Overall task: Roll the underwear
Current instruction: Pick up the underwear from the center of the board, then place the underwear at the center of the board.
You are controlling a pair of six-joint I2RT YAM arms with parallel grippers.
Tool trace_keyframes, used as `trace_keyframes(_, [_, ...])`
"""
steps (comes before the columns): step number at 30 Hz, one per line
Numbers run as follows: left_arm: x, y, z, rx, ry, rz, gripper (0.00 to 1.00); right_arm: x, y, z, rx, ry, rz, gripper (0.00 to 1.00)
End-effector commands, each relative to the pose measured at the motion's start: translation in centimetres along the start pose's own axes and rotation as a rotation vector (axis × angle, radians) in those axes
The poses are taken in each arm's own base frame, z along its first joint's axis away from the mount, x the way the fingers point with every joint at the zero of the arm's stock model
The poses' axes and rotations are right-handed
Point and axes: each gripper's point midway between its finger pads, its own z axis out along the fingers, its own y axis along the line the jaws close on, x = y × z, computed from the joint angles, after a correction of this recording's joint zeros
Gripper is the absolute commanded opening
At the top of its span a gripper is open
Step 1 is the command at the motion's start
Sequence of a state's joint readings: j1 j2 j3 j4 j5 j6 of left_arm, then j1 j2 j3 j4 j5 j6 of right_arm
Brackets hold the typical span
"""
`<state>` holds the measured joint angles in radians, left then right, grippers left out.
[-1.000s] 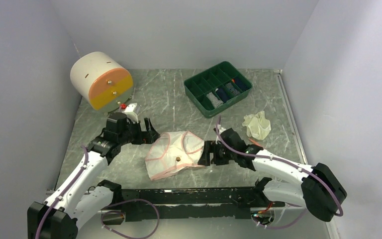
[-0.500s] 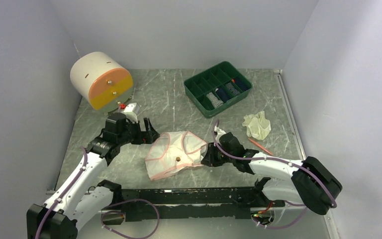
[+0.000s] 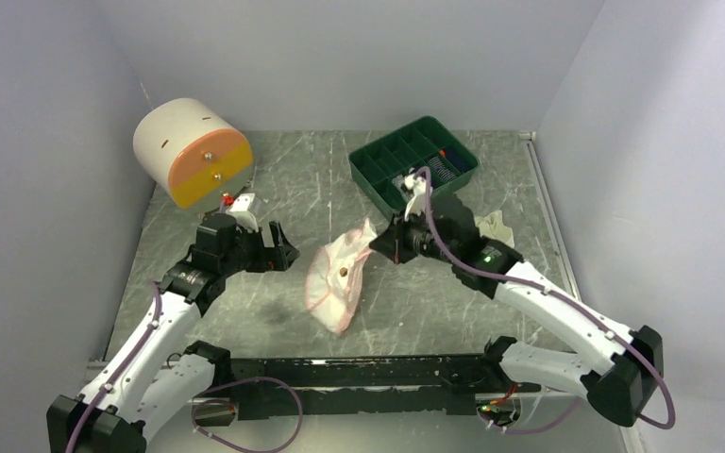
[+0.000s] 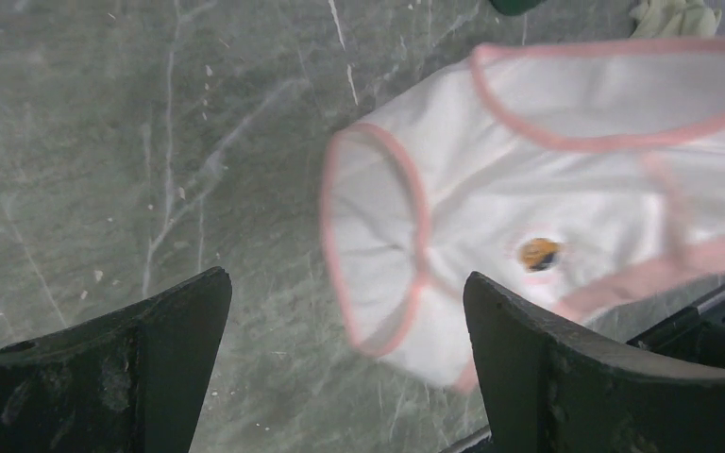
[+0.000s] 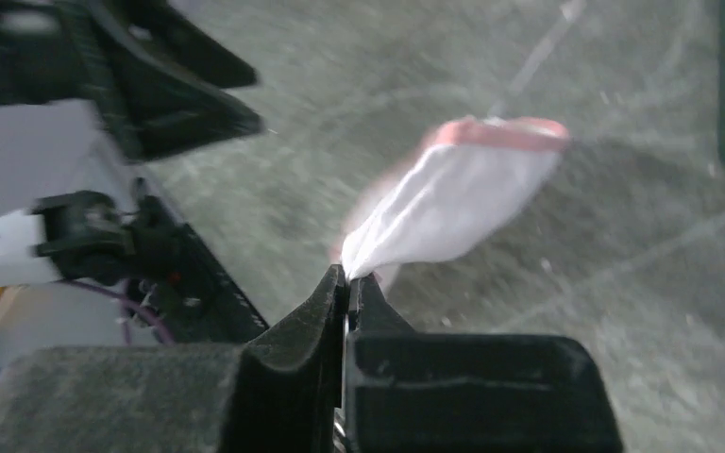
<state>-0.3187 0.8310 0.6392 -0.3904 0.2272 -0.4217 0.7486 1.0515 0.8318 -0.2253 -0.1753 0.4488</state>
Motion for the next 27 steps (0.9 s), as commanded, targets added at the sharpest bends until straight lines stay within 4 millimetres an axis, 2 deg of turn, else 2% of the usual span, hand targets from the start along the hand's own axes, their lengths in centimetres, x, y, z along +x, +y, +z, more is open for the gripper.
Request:
trace_keyframes(1, [-3.3,-0.3,-1.3,-0.037,-0.106,0.044,0.98,-4.4,6.0,-3.5,-0.214,-0.003,-0.133,0.0])
trace_keyframes(5, [-4.3,1.1,-2.2,-0.134,-0.151,0.03,0.98,-6.2,12.3,-6.1,-0.512,0.057,-0.196,0.0])
trace_keyframes(7, [-4.9,1.4,-3.0,-0.162,-0.182,0.015,0.98,-6.5,14.8,-7.9,-0.647,0.083,-0.221,0.0])
trace_keyframes(9, [-5.6,1.6,-3.8,-0.187,-0.227,0.004,0.98,-6.8,16.5,-9.6,-0.741,0.09,-0.253,0.0])
trace_keyframes(13, [-6.8,1.9,-5.8,-0.225,-0.306,-0.009,0.98,-6.4,18.8,-14.2,-0.914,0.068,-0.351,0.0])
trace_keyframes(15, [-7.3,2.0,-6.7,-0.239,-0.333,-0.012,0.98,-6.0,18.6,-14.9,-0.92,0.062,-0.383,0.0])
trace_keyframes(16, [-7.5,1.9,-7.1,-0.242,-0.343,-0.01,0.98,-5.6,18.3,-14.6,-0.913,0.072,-0.379,0.0])
trace_keyframes(17, [-7.7,1.8,-7.4,-0.242,-0.352,-0.008,0.98,-5.1,17.8,-13.7,-0.894,0.091,-0.371,0.0])
trace_keyframes(19, [-8.1,1.4,-7.9,-0.229,-0.366,0.004,0.98,-3.4,15.6,-10.2,-0.811,0.17,-0.336,0.0])
trace_keyframes(22, [-8.4,0.5,-7.9,-0.183,-0.36,0.027,0.98,0.6,9.4,-1.7,-0.532,0.35,-0.254,0.0])
trace_keyframes(23, [-8.4,0.1,-7.8,-0.166,-0.354,0.035,0.98,1.8,7.7,0.5,-0.471,0.4,-0.249,0.0])
trace_keyframes(25, [-8.1,-0.4,-7.4,-0.131,-0.333,0.046,0.98,2.7,5.6,4.6,-0.423,0.438,-0.25,0.0])
trace_keyframes(27, [-7.7,-0.9,-6.9,-0.097,-0.314,0.053,0.98,2.5,2.8,9.2,-0.296,0.451,-0.274,0.0])
